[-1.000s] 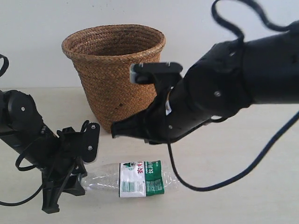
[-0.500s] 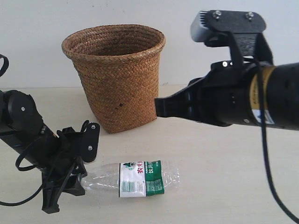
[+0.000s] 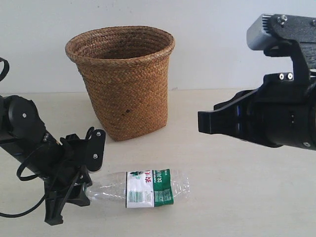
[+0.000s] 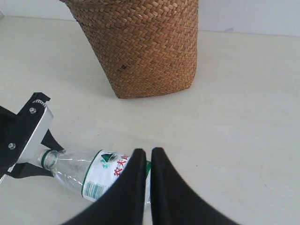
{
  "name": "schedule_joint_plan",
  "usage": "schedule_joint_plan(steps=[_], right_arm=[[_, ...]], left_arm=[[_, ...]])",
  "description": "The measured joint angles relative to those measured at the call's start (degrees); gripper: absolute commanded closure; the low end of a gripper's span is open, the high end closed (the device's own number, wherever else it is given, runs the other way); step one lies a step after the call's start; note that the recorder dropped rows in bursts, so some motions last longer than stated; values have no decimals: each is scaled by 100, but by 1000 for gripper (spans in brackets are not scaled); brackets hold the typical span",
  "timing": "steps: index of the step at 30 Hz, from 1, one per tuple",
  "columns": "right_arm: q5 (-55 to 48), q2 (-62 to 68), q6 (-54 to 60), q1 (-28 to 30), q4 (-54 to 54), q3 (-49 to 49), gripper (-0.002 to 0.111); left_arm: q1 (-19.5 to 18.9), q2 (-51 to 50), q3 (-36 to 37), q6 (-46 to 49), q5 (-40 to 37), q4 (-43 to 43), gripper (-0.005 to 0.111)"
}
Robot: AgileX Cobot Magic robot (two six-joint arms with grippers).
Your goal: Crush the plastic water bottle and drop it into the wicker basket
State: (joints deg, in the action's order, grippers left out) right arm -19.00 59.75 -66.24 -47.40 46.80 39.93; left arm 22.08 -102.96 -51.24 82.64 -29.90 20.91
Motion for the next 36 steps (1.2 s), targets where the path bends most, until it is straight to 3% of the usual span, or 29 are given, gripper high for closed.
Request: schedule_joint_plan(steps=[6, 9, 14, 17, 22, 36], right_arm=[[0, -29, 0, 0, 0, 0, 108], [141, -271, 0, 280, -27, -9, 108], [483, -1119, 0, 1430, -40, -9, 108], [459, -2420, 0, 2520, -40, -9, 108], [470, -4128, 0, 3281, -30, -9, 108], [480, -4624, 0, 3337, -46, -9, 108]], left_arm=[[0, 0, 0, 0, 0, -9, 103], [0, 0, 0, 0, 0, -9, 103], [0, 0, 0, 0, 28, -9, 103], [0, 0, 0, 0, 65, -9, 103], [0, 0, 0, 0, 68, -9, 103], [0, 0, 0, 0, 68, 2, 103]])
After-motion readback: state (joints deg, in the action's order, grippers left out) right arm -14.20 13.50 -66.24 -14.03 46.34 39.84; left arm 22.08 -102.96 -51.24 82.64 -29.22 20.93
